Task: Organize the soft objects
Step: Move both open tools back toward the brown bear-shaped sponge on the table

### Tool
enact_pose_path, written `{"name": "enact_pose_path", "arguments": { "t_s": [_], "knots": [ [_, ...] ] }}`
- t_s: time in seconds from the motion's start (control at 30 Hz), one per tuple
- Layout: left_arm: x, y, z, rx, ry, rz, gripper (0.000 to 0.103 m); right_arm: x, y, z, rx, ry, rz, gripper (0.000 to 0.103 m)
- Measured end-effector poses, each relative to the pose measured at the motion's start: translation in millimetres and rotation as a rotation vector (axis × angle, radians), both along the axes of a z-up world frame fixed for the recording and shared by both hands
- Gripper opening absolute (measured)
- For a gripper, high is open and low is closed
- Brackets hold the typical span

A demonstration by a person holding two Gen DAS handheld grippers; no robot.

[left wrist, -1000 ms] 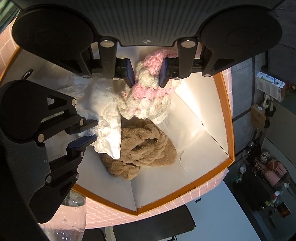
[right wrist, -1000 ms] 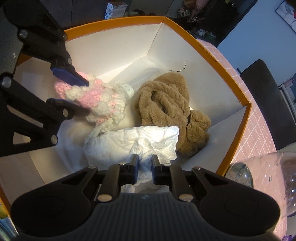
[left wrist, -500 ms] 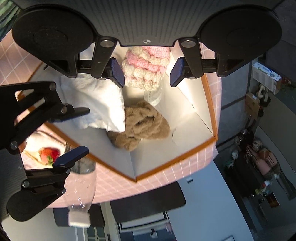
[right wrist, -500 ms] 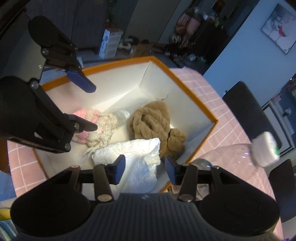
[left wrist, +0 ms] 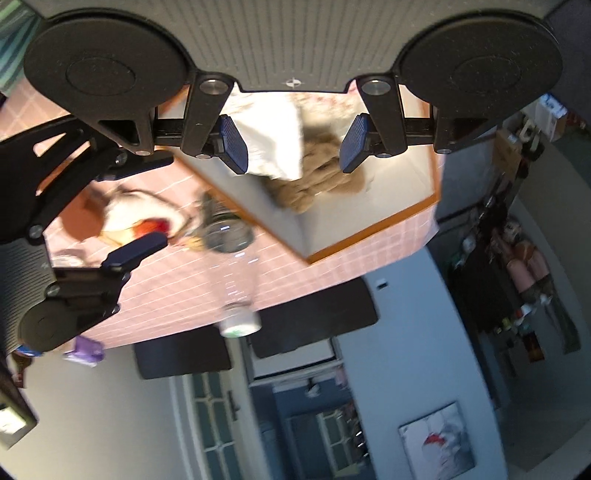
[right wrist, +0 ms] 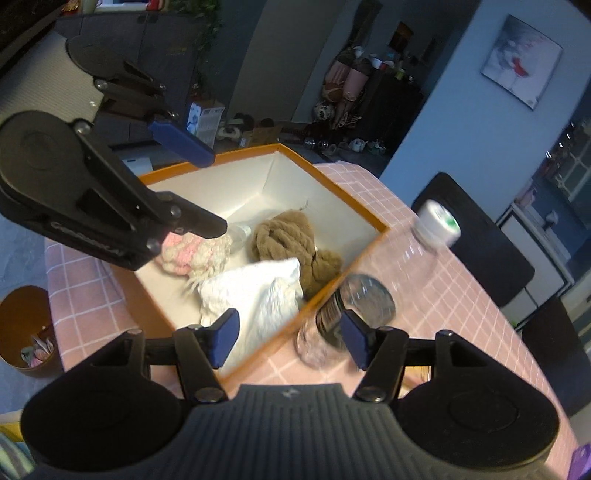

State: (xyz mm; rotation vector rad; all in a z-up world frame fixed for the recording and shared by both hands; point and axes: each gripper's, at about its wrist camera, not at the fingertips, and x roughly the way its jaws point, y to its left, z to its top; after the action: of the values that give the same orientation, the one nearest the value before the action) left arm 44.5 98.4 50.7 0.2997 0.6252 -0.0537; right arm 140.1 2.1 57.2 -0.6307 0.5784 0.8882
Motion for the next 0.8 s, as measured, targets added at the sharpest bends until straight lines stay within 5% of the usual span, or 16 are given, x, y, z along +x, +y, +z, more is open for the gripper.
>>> {"name": "enact_pose_path", "arguments": {
  "t_s": [0.33,0.53,0.8],
  "knots": [
    [-15,-53,-7,-0.018,-0.034,-0.121,0.067,-2,-81,-16,0.087,0.087,-0.167,0.061],
    [-22,-82,-15,-0.111,-0.078,-0.181,0.067,-8,-132,-27,0.190,0.104,-0.317,0.063],
    [-5,-115,-52,-0.328,-0.055,-0.223,0.067,-17,-189,-63,0.286,0.148,-0.527,0.063]
  ]
}}
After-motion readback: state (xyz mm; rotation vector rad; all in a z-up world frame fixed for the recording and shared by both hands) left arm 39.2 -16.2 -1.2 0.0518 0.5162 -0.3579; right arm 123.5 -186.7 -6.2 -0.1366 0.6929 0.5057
